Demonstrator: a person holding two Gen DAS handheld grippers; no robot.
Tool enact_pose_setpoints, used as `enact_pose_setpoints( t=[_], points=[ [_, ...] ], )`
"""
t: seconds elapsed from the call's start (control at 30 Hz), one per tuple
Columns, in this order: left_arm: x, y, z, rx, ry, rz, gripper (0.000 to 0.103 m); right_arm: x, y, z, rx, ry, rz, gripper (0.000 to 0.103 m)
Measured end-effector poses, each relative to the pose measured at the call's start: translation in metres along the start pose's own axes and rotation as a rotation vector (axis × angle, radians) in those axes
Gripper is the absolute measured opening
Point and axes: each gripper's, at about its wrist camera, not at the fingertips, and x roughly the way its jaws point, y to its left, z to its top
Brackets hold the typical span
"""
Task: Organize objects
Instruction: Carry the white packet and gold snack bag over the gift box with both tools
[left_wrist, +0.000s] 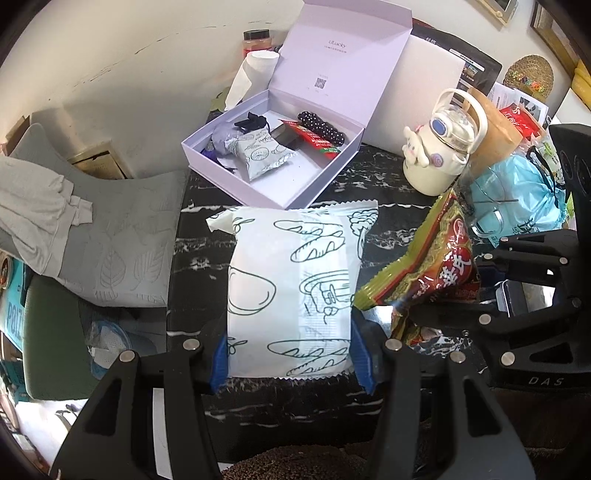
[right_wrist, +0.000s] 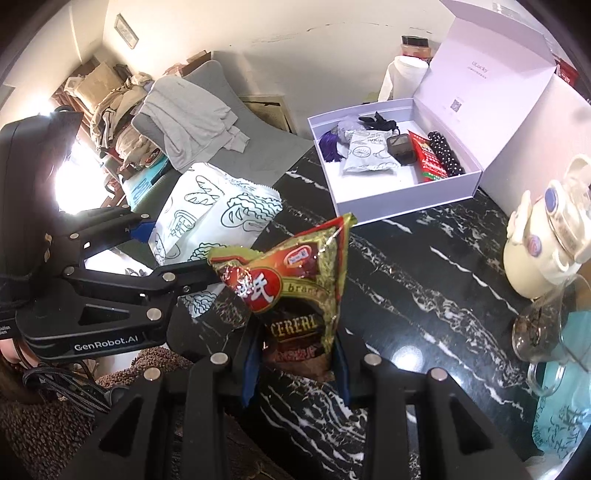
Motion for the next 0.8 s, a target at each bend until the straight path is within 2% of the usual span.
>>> enact_pose_setpoints(
  t=[0.8],
  points=[
    [0.075,0.056,0.093,0.105,0.058,-0.062,0.051,0.055,-0.033,0.079,0.097,0.043,-0.046,0.033]
  ],
)
